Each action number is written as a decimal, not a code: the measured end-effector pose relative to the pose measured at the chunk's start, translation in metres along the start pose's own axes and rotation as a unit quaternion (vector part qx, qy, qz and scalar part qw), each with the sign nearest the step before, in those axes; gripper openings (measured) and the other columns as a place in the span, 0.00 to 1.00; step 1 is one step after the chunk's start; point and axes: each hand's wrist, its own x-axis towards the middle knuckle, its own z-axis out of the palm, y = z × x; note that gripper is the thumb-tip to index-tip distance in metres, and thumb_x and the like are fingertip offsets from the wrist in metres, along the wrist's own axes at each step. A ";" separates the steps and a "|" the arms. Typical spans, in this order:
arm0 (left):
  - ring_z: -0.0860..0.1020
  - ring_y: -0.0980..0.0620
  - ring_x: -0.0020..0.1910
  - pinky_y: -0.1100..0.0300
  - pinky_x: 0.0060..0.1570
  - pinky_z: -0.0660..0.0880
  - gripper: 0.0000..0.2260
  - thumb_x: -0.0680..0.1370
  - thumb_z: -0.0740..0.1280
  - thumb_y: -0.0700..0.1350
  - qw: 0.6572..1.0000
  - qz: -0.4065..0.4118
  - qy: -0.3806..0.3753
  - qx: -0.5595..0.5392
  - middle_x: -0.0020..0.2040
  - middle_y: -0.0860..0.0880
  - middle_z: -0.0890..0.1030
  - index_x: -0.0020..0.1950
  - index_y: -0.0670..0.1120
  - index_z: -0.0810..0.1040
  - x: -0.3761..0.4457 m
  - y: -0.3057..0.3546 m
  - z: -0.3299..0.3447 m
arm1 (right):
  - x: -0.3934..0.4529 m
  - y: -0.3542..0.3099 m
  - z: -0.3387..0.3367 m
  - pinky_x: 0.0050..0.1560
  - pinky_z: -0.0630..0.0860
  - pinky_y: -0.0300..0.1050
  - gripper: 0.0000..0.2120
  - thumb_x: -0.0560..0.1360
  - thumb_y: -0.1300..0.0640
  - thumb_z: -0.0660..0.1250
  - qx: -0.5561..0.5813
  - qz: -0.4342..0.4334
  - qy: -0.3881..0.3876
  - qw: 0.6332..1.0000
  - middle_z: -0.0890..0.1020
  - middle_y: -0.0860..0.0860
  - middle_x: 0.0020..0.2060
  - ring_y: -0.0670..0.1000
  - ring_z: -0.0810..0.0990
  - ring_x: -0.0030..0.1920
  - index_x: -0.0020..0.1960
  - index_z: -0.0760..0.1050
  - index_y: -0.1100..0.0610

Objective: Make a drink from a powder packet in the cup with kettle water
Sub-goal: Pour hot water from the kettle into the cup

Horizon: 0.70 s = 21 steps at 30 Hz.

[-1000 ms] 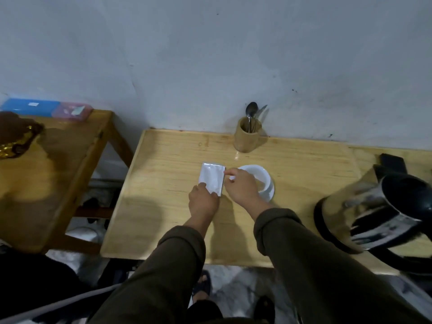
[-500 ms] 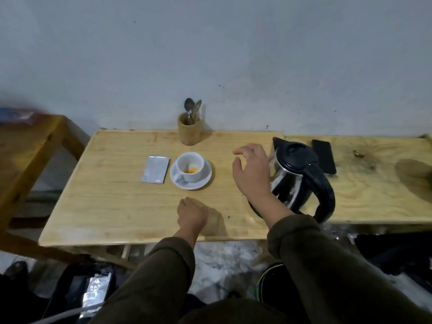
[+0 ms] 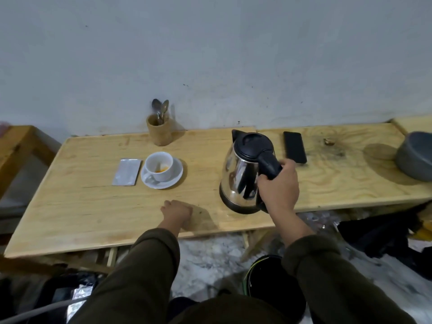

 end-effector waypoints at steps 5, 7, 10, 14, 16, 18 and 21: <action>0.62 0.42 0.73 0.51 0.73 0.60 0.21 0.81 0.52 0.46 1.000 -0.008 -0.002 0.022 0.71 0.41 0.68 0.71 0.39 0.68 0.000 0.004 -0.003 | 0.006 0.004 -0.006 0.42 0.70 0.44 0.14 0.67 0.56 0.71 0.041 0.097 -0.026 0.994 0.76 0.51 0.40 0.53 0.74 0.41 0.50 0.73 0.56; 0.64 0.42 0.72 0.52 0.72 0.63 0.20 0.81 0.52 0.45 1.000 0.000 -0.001 0.029 0.71 0.42 0.70 0.70 0.40 0.69 -0.001 0.001 -0.005 | 0.007 0.004 -0.006 0.42 0.70 0.44 0.13 0.67 0.56 0.72 0.040 0.081 -0.031 0.995 0.76 0.50 0.40 0.52 0.74 0.40 0.49 0.74 0.56; 0.70 0.42 0.69 0.54 0.67 0.67 0.19 0.81 0.52 0.45 1.000 0.014 0.005 0.000 0.68 0.43 0.74 0.68 0.41 0.73 0.000 -0.006 -0.008 | 0.010 0.001 -0.006 0.42 0.70 0.44 0.11 0.66 0.56 0.72 0.032 0.053 -0.039 0.997 0.77 0.50 0.39 0.54 0.75 0.41 0.46 0.74 0.55; 0.71 0.41 0.67 0.52 0.65 0.68 0.20 0.83 0.51 0.48 0.989 -0.022 0.012 -0.149 0.68 0.40 0.73 0.69 0.39 0.70 0.004 -0.017 -0.018 | 0.019 -0.019 -0.008 0.35 0.66 0.40 0.09 0.66 0.55 0.71 -0.017 -0.007 -0.049 0.999 0.76 0.50 0.35 0.53 0.74 0.38 0.42 0.73 0.54; 0.71 0.39 0.68 0.50 0.68 0.68 0.23 0.83 0.51 0.51 0.958 -0.063 0.003 -0.281 0.68 0.39 0.73 0.69 0.38 0.70 0.010 -0.025 -0.024 | 0.024 -0.034 -0.008 0.30 0.64 0.38 0.09 0.65 0.55 0.71 -0.050 -0.047 -0.062 0.996 0.74 0.47 0.32 0.52 0.74 0.36 0.41 0.71 0.53; 0.72 0.38 0.67 0.47 0.69 0.67 0.25 0.82 0.51 0.54 0.912 -0.092 -0.003 -0.400 0.68 0.37 0.73 0.68 0.37 0.71 0.018 -0.034 -0.029 | 0.027 -0.052 -0.007 0.35 0.68 0.40 0.10 0.66 0.54 0.71 -0.086 -0.091 -0.085 0.988 0.75 0.48 0.34 0.51 0.74 0.37 0.42 0.71 0.52; 0.71 0.38 0.68 0.45 0.69 0.68 0.27 0.81 0.52 0.57 0.853 -0.118 -0.017 -0.508 0.70 0.38 0.72 0.70 0.38 0.68 0.026 -0.047 -0.036 | 0.033 -0.082 -0.001 0.40 0.69 0.44 0.10 0.66 0.53 0.71 -0.134 -0.162 -0.132 0.969 0.77 0.50 0.38 0.53 0.75 0.40 0.44 0.72 0.53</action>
